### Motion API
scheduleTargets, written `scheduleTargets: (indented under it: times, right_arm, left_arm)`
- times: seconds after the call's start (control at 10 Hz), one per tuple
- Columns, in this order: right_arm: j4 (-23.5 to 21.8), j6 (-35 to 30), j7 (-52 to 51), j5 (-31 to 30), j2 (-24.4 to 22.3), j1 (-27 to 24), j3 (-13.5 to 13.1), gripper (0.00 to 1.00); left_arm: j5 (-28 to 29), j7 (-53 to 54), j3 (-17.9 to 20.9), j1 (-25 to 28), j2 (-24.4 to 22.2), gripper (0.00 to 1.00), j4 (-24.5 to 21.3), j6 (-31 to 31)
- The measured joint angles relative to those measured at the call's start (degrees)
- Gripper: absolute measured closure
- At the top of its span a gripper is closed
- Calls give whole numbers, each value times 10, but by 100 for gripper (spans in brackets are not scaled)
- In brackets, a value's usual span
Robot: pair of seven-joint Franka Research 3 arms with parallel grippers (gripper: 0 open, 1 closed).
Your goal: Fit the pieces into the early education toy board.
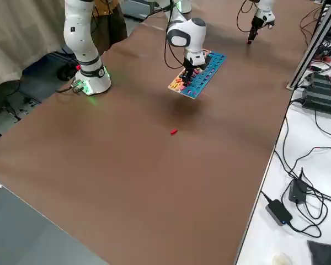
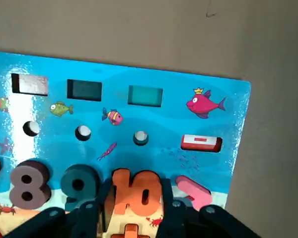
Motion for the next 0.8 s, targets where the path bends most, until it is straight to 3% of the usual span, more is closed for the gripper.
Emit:
scheduleTargets:
  times: [0.5,0.6,0.8]
  right_arm:
    - [0,0,0,0,1,0,0,55]
    - [0,0,0,0,1,0,0,53]
    - [0,0,0,0,1,-1,-1,47]
  left_arm:
    - [0,0,0,0,-1,59,1,0]
    - [0,0,0,0,-1,70,1,0]
    - [0,0,0,0,-4,74,1,-1]
